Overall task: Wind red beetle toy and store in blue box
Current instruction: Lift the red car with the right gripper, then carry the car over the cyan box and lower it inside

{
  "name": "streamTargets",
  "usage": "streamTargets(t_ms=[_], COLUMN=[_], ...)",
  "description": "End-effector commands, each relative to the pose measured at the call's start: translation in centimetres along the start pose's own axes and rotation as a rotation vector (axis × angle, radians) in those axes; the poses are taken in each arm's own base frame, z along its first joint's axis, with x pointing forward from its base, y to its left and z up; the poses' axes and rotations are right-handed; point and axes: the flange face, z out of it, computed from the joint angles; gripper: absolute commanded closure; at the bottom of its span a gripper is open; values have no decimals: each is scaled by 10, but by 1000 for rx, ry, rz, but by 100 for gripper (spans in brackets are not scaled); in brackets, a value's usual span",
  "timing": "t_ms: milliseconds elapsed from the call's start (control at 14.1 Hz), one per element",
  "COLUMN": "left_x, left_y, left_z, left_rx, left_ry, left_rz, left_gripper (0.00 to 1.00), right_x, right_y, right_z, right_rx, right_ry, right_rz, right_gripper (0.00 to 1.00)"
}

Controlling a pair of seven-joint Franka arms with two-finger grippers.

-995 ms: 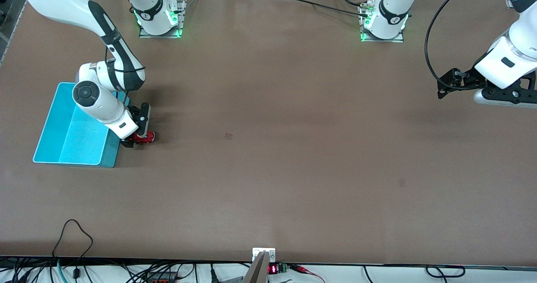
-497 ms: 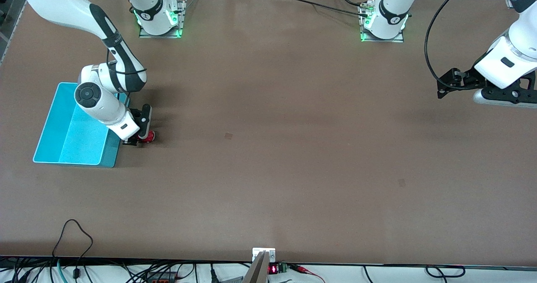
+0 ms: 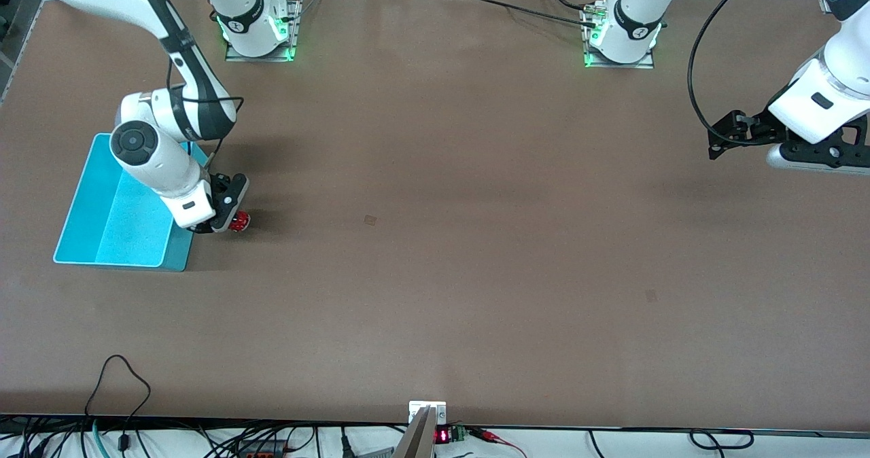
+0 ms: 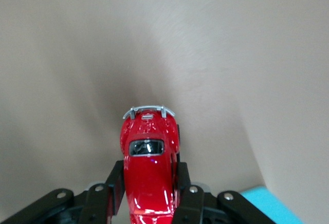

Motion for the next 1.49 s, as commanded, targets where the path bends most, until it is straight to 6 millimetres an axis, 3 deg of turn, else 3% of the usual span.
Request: streamTargets(t_ms=[0, 213, 497, 711, 853, 995, 1137, 1421], left_x=[-3, -3, -3, -3, -3, -3, -3, -3], left_y=[1, 1, 1, 1, 1, 1, 1, 1], left_z=[-9, -8, -8, -9, -9, -9, -9, -9], left_rx=[-9, -9, -9, -9, -9, -9, -9, -9], left_ry=[1, 0, 0, 1, 1, 1, 1, 1], left_rz=[-1, 1, 1, 1, 1, 1, 1, 1], left_gripper=[0, 0, 0, 0, 0, 0, 0, 0], right_x=[11, -17, -86, -147, -178, -203, -211, -223], right_y=[-7, 0, 26, 50, 61, 70, 65, 49], right_z=[-58, -86, -81, -59, -43, -16, 18, 55], right_rx=[3, 8, 36, 45, 38, 40, 27, 75], right_ry=[-25, -90, -143, -170, -169, -138, -117, -119], right_rz=[199, 544, 822, 997, 1063, 1134, 1145, 1200], right_gripper=[100, 100, 100, 100, 100, 100, 100, 99])
